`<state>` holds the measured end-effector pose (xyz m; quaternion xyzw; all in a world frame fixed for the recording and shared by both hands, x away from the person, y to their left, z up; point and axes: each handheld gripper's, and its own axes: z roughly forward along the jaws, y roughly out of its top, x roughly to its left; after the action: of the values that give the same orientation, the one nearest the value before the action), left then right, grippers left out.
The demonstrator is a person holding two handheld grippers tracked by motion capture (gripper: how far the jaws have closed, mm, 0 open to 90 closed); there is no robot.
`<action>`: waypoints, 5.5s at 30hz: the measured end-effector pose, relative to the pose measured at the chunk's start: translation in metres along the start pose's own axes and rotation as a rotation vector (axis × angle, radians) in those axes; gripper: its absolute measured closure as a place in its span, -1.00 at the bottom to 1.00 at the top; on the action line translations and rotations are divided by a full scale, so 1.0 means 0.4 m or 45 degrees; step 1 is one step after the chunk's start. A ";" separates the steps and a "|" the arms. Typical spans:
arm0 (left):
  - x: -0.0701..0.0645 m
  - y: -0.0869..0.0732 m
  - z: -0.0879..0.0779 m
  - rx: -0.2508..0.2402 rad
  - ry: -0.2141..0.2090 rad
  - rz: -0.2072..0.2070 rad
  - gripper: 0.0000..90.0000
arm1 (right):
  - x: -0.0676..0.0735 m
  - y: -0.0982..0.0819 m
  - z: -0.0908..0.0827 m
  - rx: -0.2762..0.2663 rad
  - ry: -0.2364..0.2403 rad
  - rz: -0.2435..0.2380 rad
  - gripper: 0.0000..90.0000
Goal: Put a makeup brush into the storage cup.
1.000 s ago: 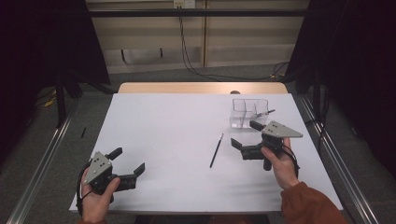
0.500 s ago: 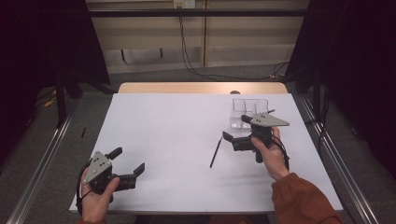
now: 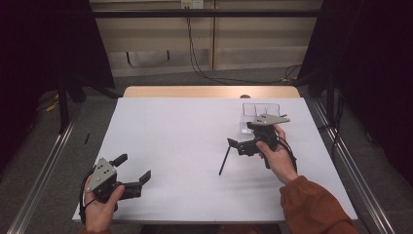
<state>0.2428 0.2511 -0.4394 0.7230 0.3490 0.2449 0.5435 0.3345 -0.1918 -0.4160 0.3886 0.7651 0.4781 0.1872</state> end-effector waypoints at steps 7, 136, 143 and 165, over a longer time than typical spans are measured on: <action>0.000 0.002 -0.001 -0.005 -0.002 0.008 -0.95 | -0.003 0.011 0.011 0.118 0.011 -0.007 -0.98; -0.007 -0.004 0.009 0.037 -0.022 0.023 -0.95 | 0.012 0.042 0.262 1.181 -0.126 0.071 0.73; -0.009 -0.004 0.010 0.036 -0.021 0.025 -0.95 | 0.009 0.043 0.264 1.188 -0.113 0.074 0.82; -0.007 -0.005 0.012 0.043 -0.026 0.029 -0.95 | 0.009 0.044 0.257 1.183 -0.098 0.062 0.93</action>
<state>0.2441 0.2465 -0.4427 0.7386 0.3392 0.2377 0.5319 0.4073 -0.1247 -0.4487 0.4664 0.8814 0.0742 0.0104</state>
